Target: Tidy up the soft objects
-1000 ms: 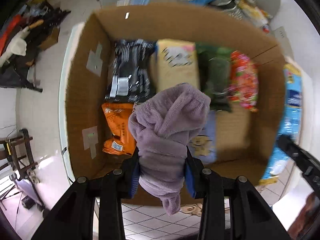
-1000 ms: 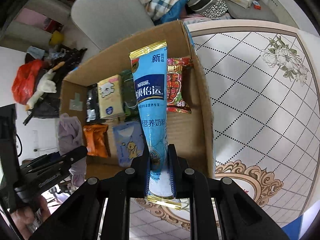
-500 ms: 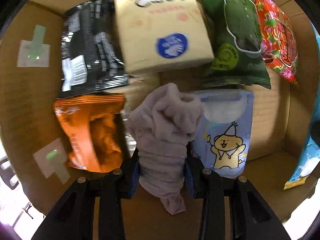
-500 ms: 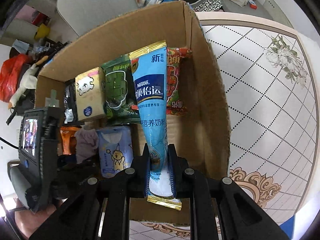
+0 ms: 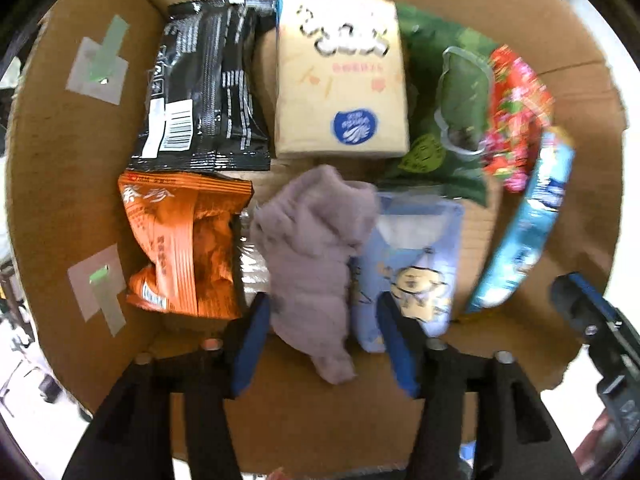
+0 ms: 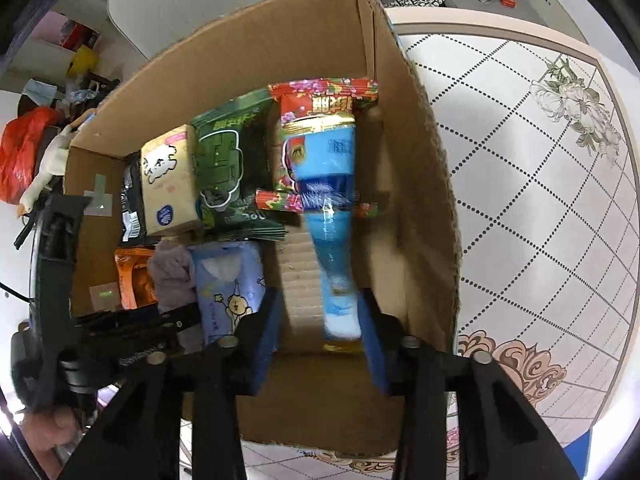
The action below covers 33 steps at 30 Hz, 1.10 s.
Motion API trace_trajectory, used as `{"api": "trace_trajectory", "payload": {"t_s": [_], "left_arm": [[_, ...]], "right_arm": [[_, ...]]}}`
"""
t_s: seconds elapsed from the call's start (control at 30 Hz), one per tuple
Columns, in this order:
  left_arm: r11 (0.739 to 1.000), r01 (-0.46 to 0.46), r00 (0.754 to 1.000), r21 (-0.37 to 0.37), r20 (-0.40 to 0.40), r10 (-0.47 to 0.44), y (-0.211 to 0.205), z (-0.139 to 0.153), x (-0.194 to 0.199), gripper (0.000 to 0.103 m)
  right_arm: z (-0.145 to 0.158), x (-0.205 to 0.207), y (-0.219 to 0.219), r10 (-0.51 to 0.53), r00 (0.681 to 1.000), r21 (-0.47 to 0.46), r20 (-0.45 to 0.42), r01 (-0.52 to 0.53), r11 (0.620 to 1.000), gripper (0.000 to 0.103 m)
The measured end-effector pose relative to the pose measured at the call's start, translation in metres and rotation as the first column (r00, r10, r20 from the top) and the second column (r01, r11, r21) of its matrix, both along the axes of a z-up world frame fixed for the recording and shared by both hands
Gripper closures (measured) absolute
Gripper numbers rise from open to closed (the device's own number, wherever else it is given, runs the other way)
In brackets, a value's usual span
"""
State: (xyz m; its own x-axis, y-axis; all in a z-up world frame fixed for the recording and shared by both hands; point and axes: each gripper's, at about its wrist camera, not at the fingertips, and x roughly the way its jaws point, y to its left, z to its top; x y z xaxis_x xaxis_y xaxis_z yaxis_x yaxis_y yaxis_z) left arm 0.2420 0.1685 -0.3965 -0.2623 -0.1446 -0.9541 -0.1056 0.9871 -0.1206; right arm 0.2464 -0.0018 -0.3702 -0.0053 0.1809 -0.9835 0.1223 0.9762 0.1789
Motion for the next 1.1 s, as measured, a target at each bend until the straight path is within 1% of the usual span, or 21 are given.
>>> {"api": "trace_trajectory", "payload": {"t_s": [0.03,0.07,0.1,0.17,0.23,0.4,0.43,0.47,0.53,0.57,0.6,0.63,0.73,0.77,0.8,0.83,0.87,0.97,1.1], "left_arm": [[1.0,-0.005,1.0,-0.003,0.006,0.005,0.002,0.005,-0.001,0.036],[1.0,-0.004,1.0,-0.006,0.019,0.004,0.004,0.011,-0.002,0.031],[1.0,-0.001,0.999,0.0,0.033,0.001,0.006,0.017,-0.003,0.029],[1.0,-0.002,0.998,0.02,0.068,0.001,0.006,0.031,-0.004,0.019],[1.0,-0.016,0.995,0.021,0.1,0.013,0.005,0.045,-0.009,0.016],[0.999,-0.039,0.981,0.032,0.189,0.032,0.007,0.084,-0.025,0.015],[0.998,-0.043,0.976,0.041,0.213,0.034,0.007,0.093,-0.03,0.01],[0.999,-0.046,0.969,0.028,0.242,0.038,0.011,0.1,-0.028,0.004],[0.997,-0.049,0.958,0.051,0.285,0.033,0.008,0.114,-0.033,0.003],[0.997,-0.048,0.952,0.063,0.303,0.027,0.004,0.122,-0.034,0.002],[0.996,-0.047,0.947,0.072,0.322,0.021,0.001,0.129,-0.036,0.001],[0.996,-0.049,0.941,0.08,0.337,0.019,-0.002,0.132,-0.038,0.001],[0.992,-0.059,0.916,0.111,0.402,0.01,-0.007,0.152,-0.051,0.001],[0.991,-0.06,0.91,0.117,0.415,0.006,-0.01,0.151,-0.049,0.001],[0.991,-0.061,0.904,0.121,0.427,0.003,-0.011,0.157,-0.051,0.001],[0.99,-0.065,0.898,0.125,0.441,0.003,-0.013,0.158,-0.053,0.001],[0.99,-0.068,0.89,0.125,0.455,0.004,-0.014,0.163,-0.056,0.001],[0.993,-0.069,0.872,0.094,0.489,0.014,-0.017,0.175,-0.063,0.001],[0.989,-0.087,0.843,0.121,0.538,0.008,-0.022,0.193,-0.072,0.001]], "right_arm": [[0.003,-0.001,0.0,0.006,1.0,0.002,0.004,-0.006,1.0,0.049],[0.006,-0.001,0.001,0.013,1.0,0.001,0.006,-0.013,1.0,0.046],[0.008,-0.002,0.001,0.018,1.0,0.001,0.011,-0.018,1.0,0.044],[0.014,-0.004,0.003,0.039,0.999,-0.021,0.026,-0.039,0.999,0.04],[0.022,-0.007,0.006,0.066,0.997,-0.05,0.048,-0.064,0.997,0.033],[0.04,-0.018,0.001,0.104,0.992,-0.081,0.077,-0.098,0.992,0.032],[0.043,-0.021,0.002,0.109,0.991,-0.077,0.077,-0.103,0.992,0.032],[0.047,-0.023,0.001,0.113,0.991,-0.074,0.077,-0.108,0.991,0.032],[0.055,-0.03,0.004,0.13,0.988,-0.078,0.087,-0.123,0.989,0.031],[0.059,-0.034,0.005,0.137,0.986,-0.081,0.095,-0.129,0.988,0.029],[0.065,-0.038,0.005,0.147,0.984,-0.088,0.104,-0.138,0.987,0.021],[0.07,-0.042,0.006,0.154,0.981,-0.091,0.115,-0.144,0.985,0.016],[0.091,-0.052,0.007,0.171,0.973,-0.109,0.153,-0.155,0.982,0.014],[0.097,-0.055,0.006,0.172,0.971,-0.113,0.164,-0.155,0.981,0.014],[0.104,-0.058,0.005,0.17,0.969,-0.118,0.177,-0.15,0.982,0.011],[0.11,-0.061,0.004,0.165,0.968,-0.122,0.19,-0.144,0.982,0.004],[0.117,-0.063,0.002,0.163,0.964,-0.128,0.21,-0.138,0.982,0.001],[0.133,-0.069,-0.002,0.157,0.957,-0.158,0.246,-0.12,0.98,0.0],[0.15,-0.076,-0.011,0.138,0.951,-0.159,0.278,-0.096,0.983,0.0]]}}
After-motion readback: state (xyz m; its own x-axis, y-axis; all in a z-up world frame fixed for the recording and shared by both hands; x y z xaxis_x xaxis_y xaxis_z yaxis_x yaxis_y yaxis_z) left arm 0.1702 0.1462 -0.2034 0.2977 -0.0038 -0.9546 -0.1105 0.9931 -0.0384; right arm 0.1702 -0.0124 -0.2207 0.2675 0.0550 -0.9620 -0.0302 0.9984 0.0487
